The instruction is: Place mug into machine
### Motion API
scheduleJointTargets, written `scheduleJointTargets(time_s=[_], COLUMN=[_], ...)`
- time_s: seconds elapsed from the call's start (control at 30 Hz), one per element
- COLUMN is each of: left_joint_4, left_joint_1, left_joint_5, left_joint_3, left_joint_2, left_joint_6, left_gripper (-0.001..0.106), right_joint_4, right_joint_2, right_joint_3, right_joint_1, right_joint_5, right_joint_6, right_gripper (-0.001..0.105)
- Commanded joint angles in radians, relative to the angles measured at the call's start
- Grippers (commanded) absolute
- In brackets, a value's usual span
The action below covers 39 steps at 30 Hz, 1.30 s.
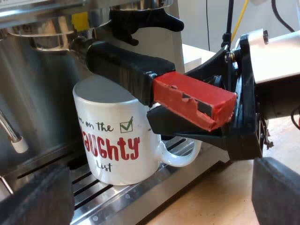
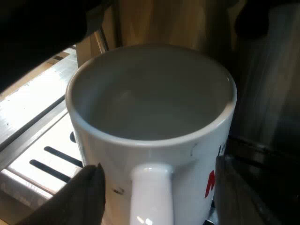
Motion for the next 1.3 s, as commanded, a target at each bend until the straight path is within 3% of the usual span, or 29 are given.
scheduleJointTargets(time_s=[0.03, 0.2, 0.43, 0.67, 0.83, 0.9, 1.3], left_joint_4=[-0.018, -0.018, -0.018, -0.018, -0.018, -0.018, -0.018], left_joint_1=[-0.003, -0.003, -0.003, -0.003, -0.003, -0.003, -0.003], left_joint_5=[-0.006, -0.006, -0.006, -0.006, -0.006, -0.006, -0.006], left_joint_3=[0.000, 0.000, 0.000, 0.000, 0.000, 0.000, 0.000], left_joint_2=[0.001, 0.001, 0.001, 0.001, 0.001, 0.001, 0.001], left_joint_6=[-0.014, -0.014, -0.014, -0.014, -0.014, -0.014, -0.014], left_gripper=[0.078, 0.078, 0.078, 0.078, 0.078, 0.078, 0.078], right_joint_4=[-0.012, -0.014, -0.020, -0.221, -0.244, -0.244, -0.244], right_joint_2=[-0.021, -0.040, -0.039, 0.057, 0.096, 0.132, 0.210], right_joint_3=[0.015, 0.082, 0.103, 0.102, 0.080, 0.024, -0.078], right_joint_1=[0.006, 0.006, 0.013, 0.013, 0.013, 0.001, -0.030], right_joint_5=[0.016, 0.016, 0.013, -0.009, -0.009, -0.007, -0.018], right_joint_6=[0.001, 0.040, 0.031, 0.022, -0.010, -0.028, -0.035], right_gripper=[0.055, 0.055, 0.055, 0.055, 0.055, 0.055, 0.055])
